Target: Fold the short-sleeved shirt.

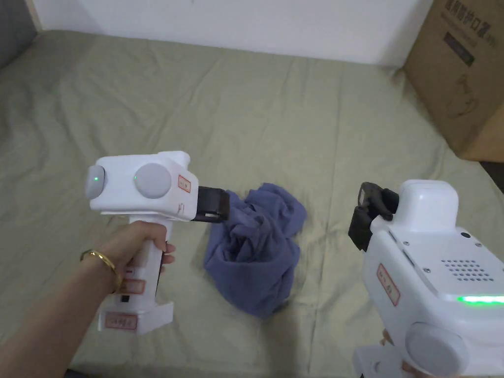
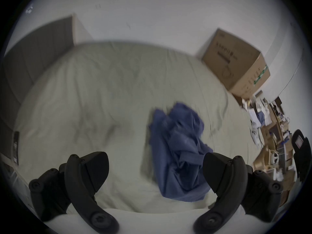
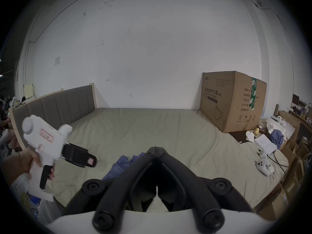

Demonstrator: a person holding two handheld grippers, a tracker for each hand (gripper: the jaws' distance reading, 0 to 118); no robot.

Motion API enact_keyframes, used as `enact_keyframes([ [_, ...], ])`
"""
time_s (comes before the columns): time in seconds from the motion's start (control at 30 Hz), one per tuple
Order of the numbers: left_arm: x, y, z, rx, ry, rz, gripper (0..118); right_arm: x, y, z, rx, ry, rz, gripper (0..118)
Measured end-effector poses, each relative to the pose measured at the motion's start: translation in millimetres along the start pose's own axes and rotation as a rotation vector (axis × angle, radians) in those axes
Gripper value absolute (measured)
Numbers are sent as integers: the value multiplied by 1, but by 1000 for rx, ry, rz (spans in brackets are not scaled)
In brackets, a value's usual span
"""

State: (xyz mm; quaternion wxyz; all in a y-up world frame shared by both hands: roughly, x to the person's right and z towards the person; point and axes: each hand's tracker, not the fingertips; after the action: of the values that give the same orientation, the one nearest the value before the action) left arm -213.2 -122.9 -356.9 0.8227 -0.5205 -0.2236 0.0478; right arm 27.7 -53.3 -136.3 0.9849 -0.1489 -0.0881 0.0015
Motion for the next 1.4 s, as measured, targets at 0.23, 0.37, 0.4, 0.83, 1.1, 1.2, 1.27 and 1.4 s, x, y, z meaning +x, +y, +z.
enact_keyframes([
  [0.23, 21, -21, -42, -194, 96, -75, 79, 22, -12, 1, -39, -49, -19, 0],
  [0.37, 26, -33, -49, -257, 14, -66, 35, 29, -15, 1, -50, -66, -44, 0],
  [0.4, 27, -34, -48, -258, -23, -43, 3, 30, -15, 1, -50, -68, -49, 0],
  [0.83, 11, -55, 4, 136, 43, -22, 2, 25, 28, -60, -190, 52, -19, 23],
  [1.1, -11, -83, 4, 134, 38, 51, 2, -11, 31, -205, -567, 139, 49, 117],
  [1.2, -17, -89, 1, 124, 38, 76, 2, -26, 1, -256, -730, 105, 90, 117],
  [1.27, -18, -91, -2, 117, 33, 78, 2, -33, -23, -283, -814, 72, 104, 116],
  [1.4, -19, -94, -8, 103, 28, 66, 2, -46, -58, -316, -879, 63, 48, 107],
])
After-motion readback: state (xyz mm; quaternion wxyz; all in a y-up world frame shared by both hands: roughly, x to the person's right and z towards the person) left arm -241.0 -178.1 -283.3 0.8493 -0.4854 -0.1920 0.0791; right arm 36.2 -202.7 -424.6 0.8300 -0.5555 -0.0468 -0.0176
